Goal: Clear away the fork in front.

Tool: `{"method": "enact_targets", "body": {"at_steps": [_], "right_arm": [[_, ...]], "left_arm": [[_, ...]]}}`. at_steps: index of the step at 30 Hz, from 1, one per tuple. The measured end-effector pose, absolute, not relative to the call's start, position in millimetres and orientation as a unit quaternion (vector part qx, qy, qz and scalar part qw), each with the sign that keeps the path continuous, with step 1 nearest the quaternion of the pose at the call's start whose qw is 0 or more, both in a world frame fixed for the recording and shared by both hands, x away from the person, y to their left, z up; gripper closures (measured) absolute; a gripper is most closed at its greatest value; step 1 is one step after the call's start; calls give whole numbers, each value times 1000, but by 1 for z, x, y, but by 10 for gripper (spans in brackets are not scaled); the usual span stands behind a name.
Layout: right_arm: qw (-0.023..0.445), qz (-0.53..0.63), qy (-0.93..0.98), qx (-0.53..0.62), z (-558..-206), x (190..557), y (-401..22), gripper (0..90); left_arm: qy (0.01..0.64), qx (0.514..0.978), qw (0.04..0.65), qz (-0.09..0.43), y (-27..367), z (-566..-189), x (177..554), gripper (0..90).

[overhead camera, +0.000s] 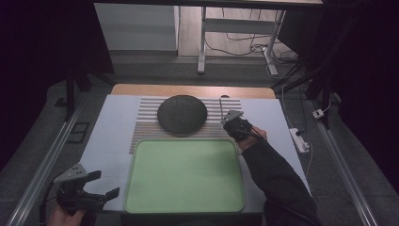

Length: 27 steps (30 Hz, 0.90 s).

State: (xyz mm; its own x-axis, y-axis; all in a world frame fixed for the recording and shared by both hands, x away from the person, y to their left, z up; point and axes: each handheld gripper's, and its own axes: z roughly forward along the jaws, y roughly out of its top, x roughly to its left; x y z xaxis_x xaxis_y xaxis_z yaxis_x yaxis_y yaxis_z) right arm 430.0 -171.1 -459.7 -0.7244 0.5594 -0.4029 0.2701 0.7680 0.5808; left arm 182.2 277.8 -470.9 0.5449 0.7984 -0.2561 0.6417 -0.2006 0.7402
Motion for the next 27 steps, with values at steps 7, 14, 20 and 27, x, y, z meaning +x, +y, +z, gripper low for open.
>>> {"method": "enact_targets", "body": {"at_steps": [7,14,20,27], "right_arm": [[256,296,890,233,-447,405,-180,898],[226,324,888,234,-441,385,-190,898],[204,351,885,229,-435,366,-200,898],[169,390,880,212,-428,341,-209,898]], "left_arm": [[457,774,429,84,275,-469,186,0],[435,786,431,83,267,-467,192,0],[414,794,439,70,260,-465,202,0],[385,816,426,67,244,-463,219,0]]}}
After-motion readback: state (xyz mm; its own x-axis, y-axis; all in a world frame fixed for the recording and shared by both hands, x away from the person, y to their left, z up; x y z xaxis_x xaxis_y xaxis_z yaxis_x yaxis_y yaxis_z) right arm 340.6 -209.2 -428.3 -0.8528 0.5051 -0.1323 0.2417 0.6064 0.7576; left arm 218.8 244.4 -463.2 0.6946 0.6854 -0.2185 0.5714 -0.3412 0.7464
